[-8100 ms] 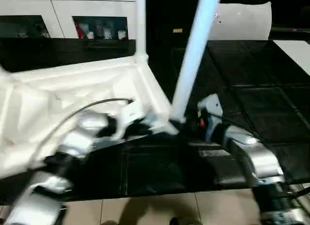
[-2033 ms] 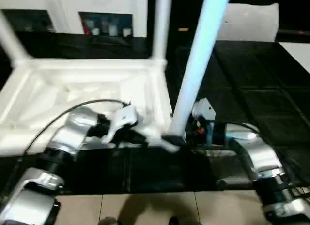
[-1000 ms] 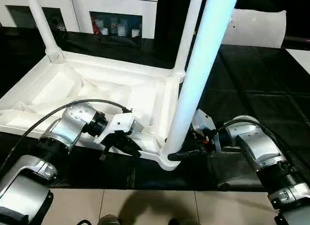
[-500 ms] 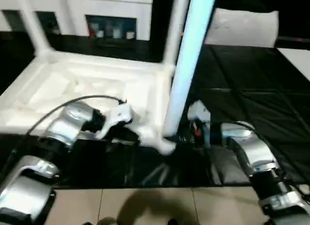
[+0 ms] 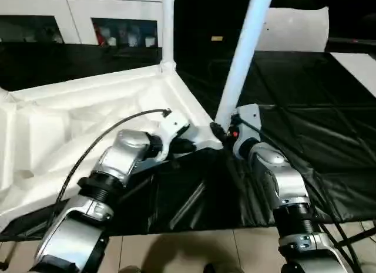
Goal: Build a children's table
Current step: Rotate leg to tighten
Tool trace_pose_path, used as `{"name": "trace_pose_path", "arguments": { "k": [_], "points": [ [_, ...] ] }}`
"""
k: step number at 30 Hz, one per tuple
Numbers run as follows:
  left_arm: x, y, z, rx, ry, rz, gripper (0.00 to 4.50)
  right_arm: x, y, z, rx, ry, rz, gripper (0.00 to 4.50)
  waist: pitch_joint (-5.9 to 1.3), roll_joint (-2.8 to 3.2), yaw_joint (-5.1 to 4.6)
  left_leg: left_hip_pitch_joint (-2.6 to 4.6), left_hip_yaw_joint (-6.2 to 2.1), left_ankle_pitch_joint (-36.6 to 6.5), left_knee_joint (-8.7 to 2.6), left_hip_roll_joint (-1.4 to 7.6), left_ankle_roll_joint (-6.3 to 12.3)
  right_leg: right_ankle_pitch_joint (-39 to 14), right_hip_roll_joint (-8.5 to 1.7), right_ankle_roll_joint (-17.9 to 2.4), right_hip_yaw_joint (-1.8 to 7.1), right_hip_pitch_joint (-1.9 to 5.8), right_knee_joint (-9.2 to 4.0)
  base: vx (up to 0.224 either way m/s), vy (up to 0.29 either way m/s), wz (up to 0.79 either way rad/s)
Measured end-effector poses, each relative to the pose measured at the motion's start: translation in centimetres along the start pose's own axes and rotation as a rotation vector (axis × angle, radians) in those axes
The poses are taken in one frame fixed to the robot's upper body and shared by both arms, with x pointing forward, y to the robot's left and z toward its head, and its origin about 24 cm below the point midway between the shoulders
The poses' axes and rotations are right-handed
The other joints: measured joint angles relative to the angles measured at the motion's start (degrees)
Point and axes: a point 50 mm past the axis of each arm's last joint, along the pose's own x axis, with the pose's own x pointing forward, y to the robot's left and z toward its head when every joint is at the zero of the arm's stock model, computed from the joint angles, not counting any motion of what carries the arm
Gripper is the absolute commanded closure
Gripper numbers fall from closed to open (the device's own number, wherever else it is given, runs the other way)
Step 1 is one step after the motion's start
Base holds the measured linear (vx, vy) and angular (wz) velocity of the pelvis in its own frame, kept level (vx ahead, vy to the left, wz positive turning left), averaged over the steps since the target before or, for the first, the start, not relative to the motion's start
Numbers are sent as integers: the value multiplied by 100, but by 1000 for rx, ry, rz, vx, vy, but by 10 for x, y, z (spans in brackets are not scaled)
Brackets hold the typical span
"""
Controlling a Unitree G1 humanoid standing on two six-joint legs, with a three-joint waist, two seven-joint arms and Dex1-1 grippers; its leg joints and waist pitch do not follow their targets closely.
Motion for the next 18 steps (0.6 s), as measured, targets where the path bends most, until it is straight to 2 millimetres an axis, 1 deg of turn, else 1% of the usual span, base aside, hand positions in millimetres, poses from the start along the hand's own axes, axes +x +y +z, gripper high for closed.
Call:
{"name": "trace_pose_path", "arguments": {
  "k": [1,4,6,7,8,11,12,13,15,18],
  "points": [
    [0,0,0,4,1,-2,450,-1,0,0,0,-6,0,176,1,2,11,0,0,0,-2,0,0,0,0,0,-1,-1,0,0,0,0],
    [-1,-2,-1,22,-3,-17,450,-4,0,-2,0,-19,16,133,4,6,18,0,1,0,-7,1,0,-2,1,2,-1,-3,-3,0,0,0],
    [-4,-1,-1,53,-11,-47,450,-11,-3,-3,-12,-32,63,127,7,11,26,-2,1,0,-14,1,0,-4,1,6,-3,-8,-8,0,0,0],
    [-8,0,-2,71,-13,-69,450,-15,-6,-4,-28,-28,114,102,10,16,27,-1,2,0,-17,1,0,-4,1,6,-2,-12,-10,0,0,0],
    [-11,1,-3,90,-9,-89,450,-18,-8,-4,-43,-21,161,92,11,19,24,-4,3,1,-23,1,2,-4,3,6,-2,-14,-8,0,0,0],
    [-19,1,-8,137,-16,-159,450,-27,-10,-5,-83,-12,283,84,13,18,20,-15,5,12,-28,8,19,-5,16,6,-11,-33,-1,0,0,0],
    [-21,1,-9,147,-16,-178,450,-29,-11,-4,-98,-7,311,59,14,19,23,-16,5,13,-30,8,20,-5,16,5,-12,-35,0,0,0,0],
    [-24,1,-11,165,-10,-202,450,-32,-14,-3,-127,0,348,47,15,19,31,-15,5,13,-30,8,20,-5,16,5,-12,-35,1,0,0,0],
    [-30,0,-15,195,0,-269,450,-38,-13,0,-175,2,463,43,16,18,35,-10,5,13,-29,10,19,-5,16,5,-13,-31,3,0,0,0],
    [-38,0,-19,231,18,-349,450,-44,-11,0,-239,22,602,7,20,10,84,-3,1,13,-17,10,17,-3,9,2,-13,-35,5,0,0,0]
  ]
}}
